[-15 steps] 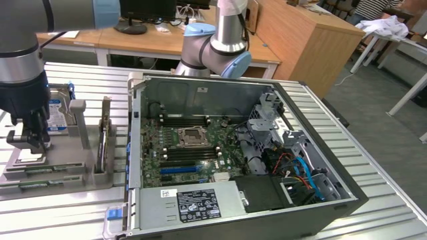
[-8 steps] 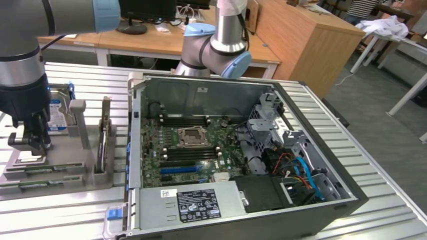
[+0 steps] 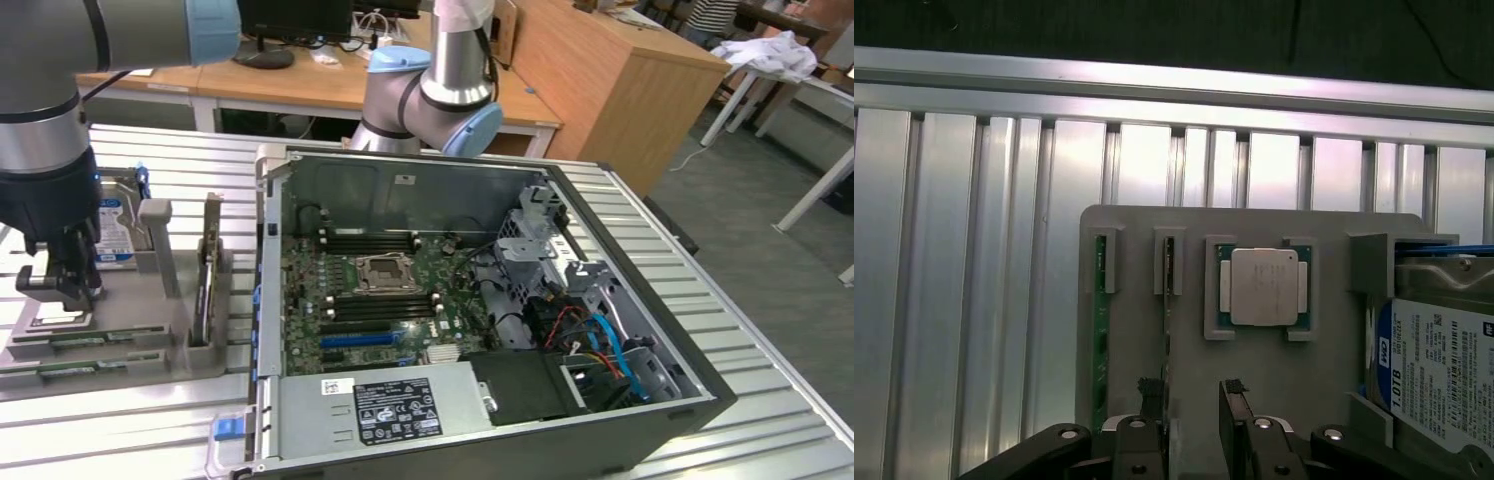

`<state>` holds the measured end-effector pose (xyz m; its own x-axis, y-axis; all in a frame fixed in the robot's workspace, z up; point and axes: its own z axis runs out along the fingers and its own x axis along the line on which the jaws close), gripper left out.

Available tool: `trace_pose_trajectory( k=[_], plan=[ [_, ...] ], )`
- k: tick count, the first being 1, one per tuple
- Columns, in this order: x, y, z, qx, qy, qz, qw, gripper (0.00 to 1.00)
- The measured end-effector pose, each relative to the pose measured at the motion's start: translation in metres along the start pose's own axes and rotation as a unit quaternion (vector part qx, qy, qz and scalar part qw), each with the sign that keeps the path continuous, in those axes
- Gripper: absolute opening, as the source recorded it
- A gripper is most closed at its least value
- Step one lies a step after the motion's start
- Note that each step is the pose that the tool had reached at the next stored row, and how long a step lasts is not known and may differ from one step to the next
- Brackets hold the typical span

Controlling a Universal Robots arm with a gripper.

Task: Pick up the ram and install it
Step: 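Pick up the ram and move it above insertion slot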

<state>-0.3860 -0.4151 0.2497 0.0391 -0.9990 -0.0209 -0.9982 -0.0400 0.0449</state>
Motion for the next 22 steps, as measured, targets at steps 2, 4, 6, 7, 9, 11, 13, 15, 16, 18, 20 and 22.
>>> trace_pose_trajectory(
  k=[2,4,6,7,9,11,13,15,16,18,20,22],
  plan=[
    [0.002,0.0001,-0.0002,-0.0001,0.0001,0.0,1.0,0.36],
    [0.005,0.0005,-0.0002,-0.0001,0.0001,0.0,1.0,0.36],
    [0.007,0.0008,-0.0003,-0.0001,0.0001,0.0,1.0,0.36],
    [0.009,0.0009,-0.0003,-0.0001,0.0001,0.0,1.0,0.36],
    [0.011,0.0012,-0.0004,-0.0002,0.0001,0.0,1.0,0.36],
    [0.014,0.0014,-0.0004,-0.0001,0.0001,0.0,1.0,0.36],
    [0.016,0.0017,-0.0004,-0.0001,0.0001,0.0,1.0,0.36],
    [0.018,0.0019,-0.0005,-0.0002,0.0001,0.0,1.0,0.36],
    [0.018,0.002,-0.0005,-0.0001,0.0001,0.0,1.0,0.36],
    [0.02,0.0022,-0.0005,-0.0001,0.0001,0.0,1.0,0.36],
    [0.021,0.0022,-0.0005,-0.0001,0.0001,0.0,1.0,0.36],
    [0.022,0.0023,-0.0005,-0.0001,0.0001,0.0,1.0,0.36]
  ],
)
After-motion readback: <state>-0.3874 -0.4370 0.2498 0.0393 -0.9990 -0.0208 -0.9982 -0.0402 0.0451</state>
